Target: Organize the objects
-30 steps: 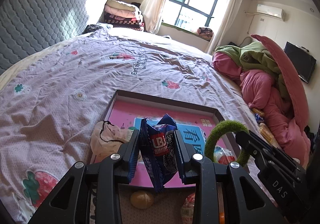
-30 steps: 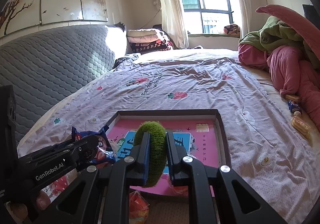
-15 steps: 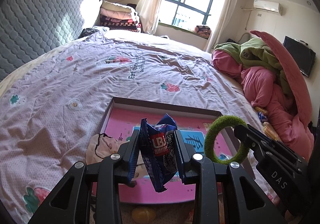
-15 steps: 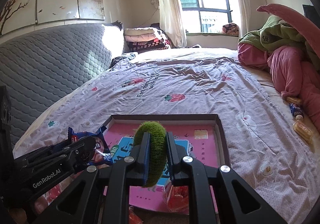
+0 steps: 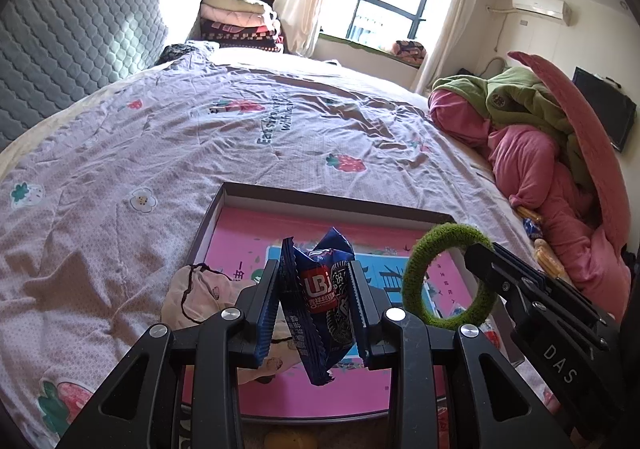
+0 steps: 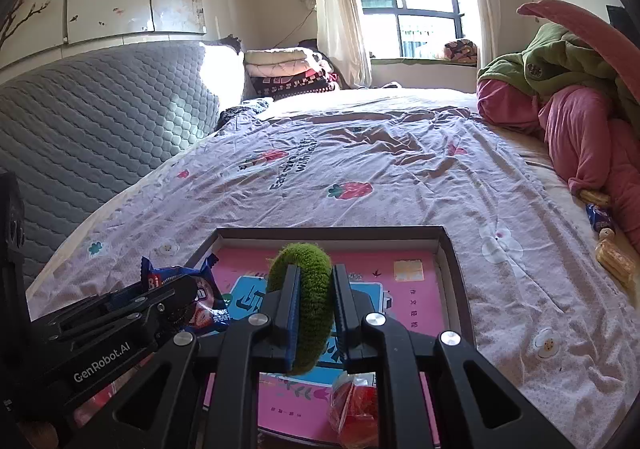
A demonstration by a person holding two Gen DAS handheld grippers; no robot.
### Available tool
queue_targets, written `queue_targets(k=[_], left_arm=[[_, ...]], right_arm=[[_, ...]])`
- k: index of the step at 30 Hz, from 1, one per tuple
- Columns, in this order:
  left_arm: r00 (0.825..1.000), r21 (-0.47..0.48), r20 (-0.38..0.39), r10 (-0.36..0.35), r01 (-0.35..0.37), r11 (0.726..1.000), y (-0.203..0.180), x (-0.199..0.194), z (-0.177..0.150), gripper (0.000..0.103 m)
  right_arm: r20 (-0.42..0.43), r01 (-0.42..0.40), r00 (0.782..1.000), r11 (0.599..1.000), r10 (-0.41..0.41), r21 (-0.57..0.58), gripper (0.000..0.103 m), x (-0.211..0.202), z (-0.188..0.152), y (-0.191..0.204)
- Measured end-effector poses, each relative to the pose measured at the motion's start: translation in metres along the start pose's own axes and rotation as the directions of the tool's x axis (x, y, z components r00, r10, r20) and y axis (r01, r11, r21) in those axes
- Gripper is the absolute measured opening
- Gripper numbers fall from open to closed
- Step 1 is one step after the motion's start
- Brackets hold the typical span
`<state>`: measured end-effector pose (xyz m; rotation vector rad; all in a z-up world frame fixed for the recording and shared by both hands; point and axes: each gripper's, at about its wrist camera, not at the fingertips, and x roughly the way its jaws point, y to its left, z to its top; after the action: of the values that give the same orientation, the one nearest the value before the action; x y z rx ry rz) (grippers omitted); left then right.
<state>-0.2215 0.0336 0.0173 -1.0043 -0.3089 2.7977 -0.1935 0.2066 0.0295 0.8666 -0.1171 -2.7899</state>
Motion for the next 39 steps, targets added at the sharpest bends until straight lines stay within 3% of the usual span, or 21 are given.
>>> queue_targets(k=[14, 39], left_arm=[[1.000, 0.014, -0.024, 0.004, -0.004, 1.000, -0.001, 0.006, -0.007, 0.033], [0.994, 0.044, -0.113, 0.013, -0.008, 0.999, -0.004, 0.027, -0.023, 0.034]], right_arm=[[-0.016, 0.009, 1.000, 1.000, -0.009, -0.016, 0.016, 0.002, -0.005, 0.001], [-0.142, 0.035, 0.989, 0.998, -0.042, -0.050, 0.016, 0.026, -0.025, 0.000]])
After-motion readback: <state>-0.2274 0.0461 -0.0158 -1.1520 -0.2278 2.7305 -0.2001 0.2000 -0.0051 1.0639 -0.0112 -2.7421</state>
